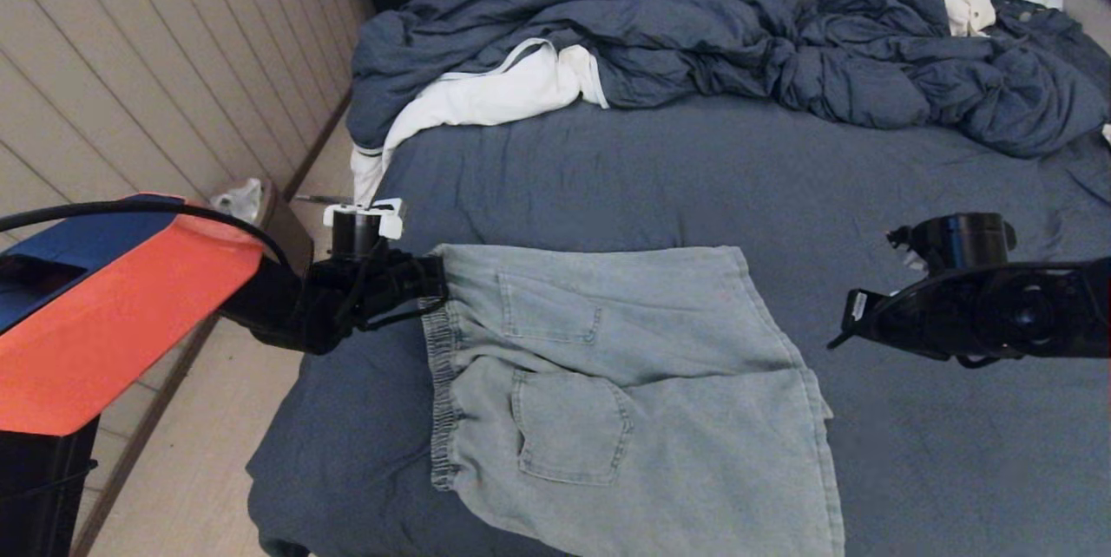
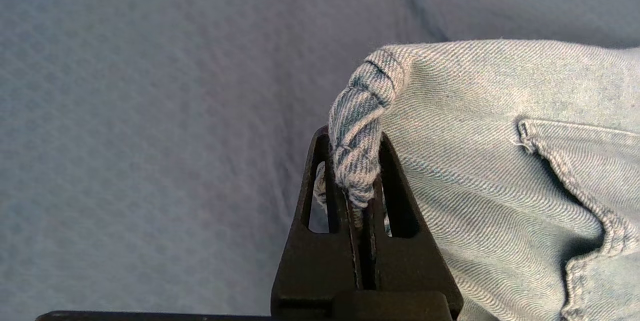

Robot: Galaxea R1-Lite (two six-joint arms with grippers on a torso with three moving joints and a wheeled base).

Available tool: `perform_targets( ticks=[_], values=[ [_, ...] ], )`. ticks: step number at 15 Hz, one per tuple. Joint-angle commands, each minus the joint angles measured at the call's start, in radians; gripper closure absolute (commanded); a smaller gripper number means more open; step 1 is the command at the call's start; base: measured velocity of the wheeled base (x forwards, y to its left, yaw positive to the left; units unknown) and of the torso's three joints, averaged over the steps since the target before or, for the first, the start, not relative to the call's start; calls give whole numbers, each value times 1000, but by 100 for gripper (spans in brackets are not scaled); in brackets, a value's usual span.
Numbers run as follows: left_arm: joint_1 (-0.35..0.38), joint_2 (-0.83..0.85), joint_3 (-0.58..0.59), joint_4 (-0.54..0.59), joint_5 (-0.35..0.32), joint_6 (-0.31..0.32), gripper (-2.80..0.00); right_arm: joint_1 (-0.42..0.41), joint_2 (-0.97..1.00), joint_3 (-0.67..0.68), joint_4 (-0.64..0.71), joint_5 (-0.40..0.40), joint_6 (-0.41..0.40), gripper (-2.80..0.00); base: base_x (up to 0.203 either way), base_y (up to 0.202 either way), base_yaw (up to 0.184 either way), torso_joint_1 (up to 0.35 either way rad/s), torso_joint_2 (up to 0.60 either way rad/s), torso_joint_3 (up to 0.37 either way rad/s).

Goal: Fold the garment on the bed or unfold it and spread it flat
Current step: Unford the blue shorts

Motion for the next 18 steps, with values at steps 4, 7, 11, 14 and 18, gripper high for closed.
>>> perform_targets(
  ticks=[4, 7, 11, 14, 18],
  values=[
    [12, -16, -7, 32, -6, -2, 0, -1, 2, 0, -2, -1, 1, 0, 0, 0, 0, 0, 0, 0],
    [16, -16, -4, 41, -7, 7, -280, -1, 2, 3, -2, 0, 1, 0, 0, 0, 0, 0, 0, 0],
    [15, -31, 11, 41, -14, 12, -280, -1, 1, 3, -2, -1, 1, 0, 0, 0, 0, 0, 0, 0],
    [17, -57, 52, 37, -54, 44, -280, -3, 0, 5, -2, 0, 1, 0, 0, 0, 0, 0, 0, 0],
    [36, -147, 167, 21, -85, 90, -280, -4, -13, 6, -2, 1, 1, 0, 0, 0, 0, 0, 0, 0]
  ],
)
